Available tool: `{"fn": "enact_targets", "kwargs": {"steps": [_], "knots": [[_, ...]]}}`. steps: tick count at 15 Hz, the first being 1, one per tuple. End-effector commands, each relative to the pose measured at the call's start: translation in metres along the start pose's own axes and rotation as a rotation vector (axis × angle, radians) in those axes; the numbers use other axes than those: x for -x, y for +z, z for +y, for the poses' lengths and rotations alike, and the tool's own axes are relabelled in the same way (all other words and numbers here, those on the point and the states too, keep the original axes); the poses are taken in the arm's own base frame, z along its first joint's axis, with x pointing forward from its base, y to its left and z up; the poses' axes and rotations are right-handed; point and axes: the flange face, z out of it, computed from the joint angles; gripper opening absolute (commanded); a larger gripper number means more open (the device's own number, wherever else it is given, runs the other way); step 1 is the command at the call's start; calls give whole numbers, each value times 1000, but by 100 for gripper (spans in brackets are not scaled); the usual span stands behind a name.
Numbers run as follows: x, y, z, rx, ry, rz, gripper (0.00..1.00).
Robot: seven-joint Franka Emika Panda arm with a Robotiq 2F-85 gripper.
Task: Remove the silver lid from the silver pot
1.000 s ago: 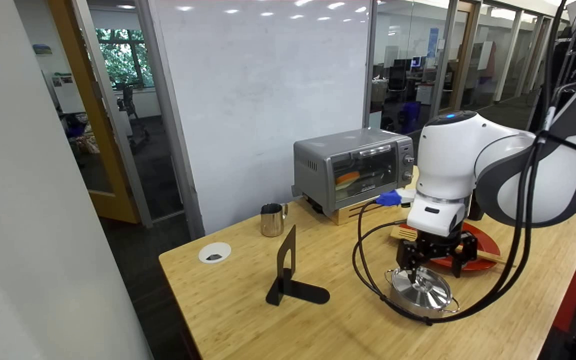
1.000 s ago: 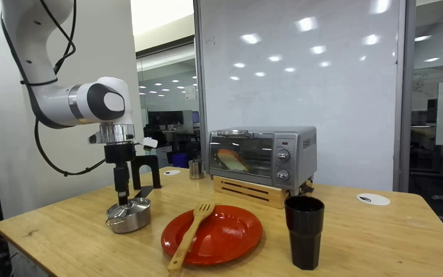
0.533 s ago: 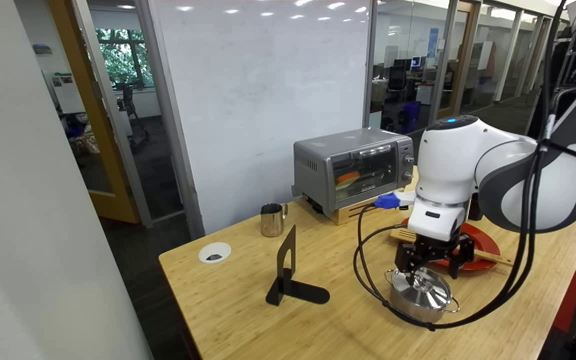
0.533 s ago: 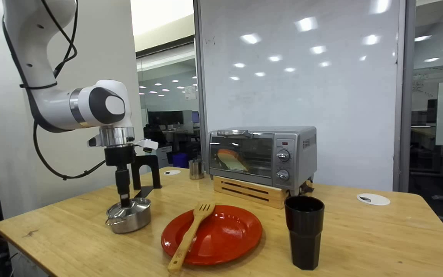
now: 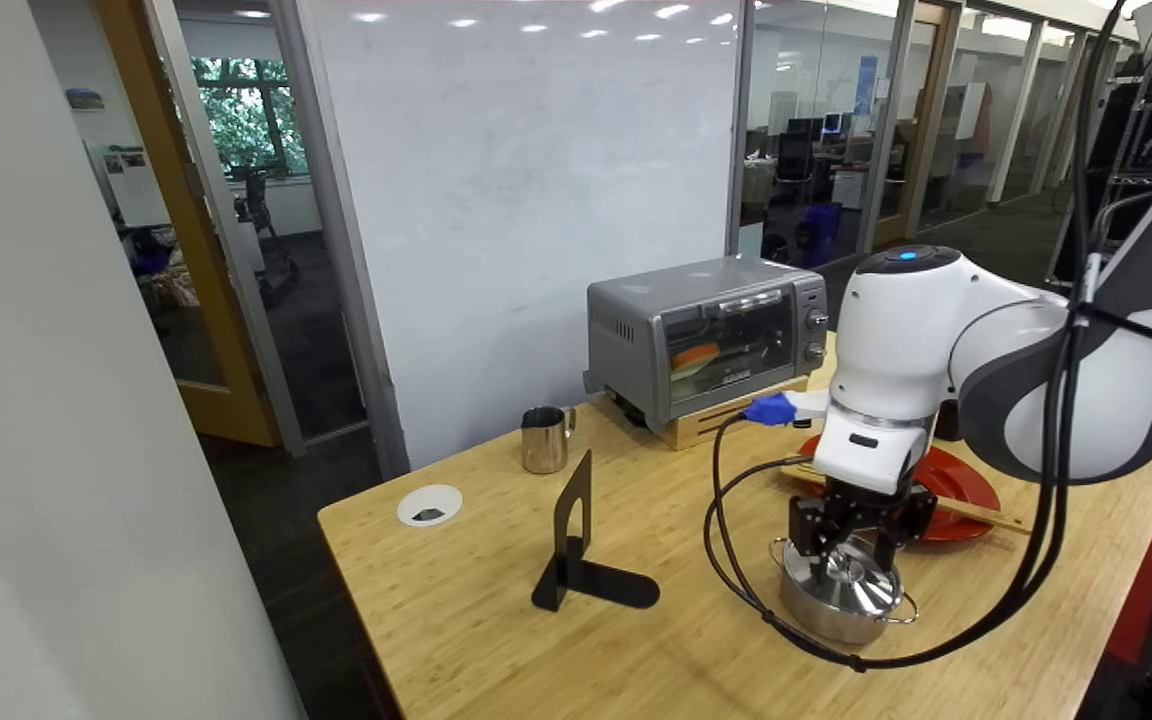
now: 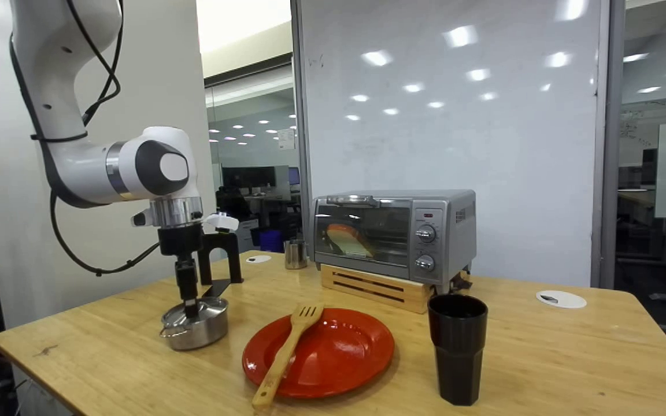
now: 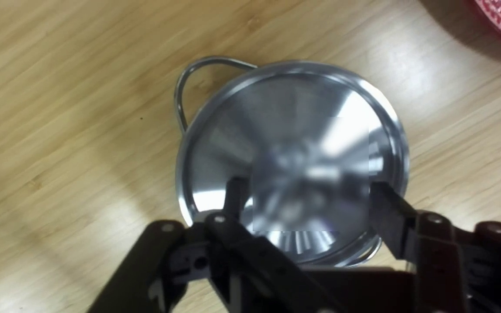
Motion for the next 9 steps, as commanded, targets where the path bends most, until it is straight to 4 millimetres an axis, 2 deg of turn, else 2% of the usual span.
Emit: {"fn": "enact_targets", "kwargs": {"steps": [1, 6, 7, 9], "knots": [[0, 6, -1, 23, -17, -15, 44], [0, 3, 2, 43, -25, -28, 9], [0, 0, 2, 48, -23, -32, 4], [0, -3, 2, 60, -2, -35, 0]]}}
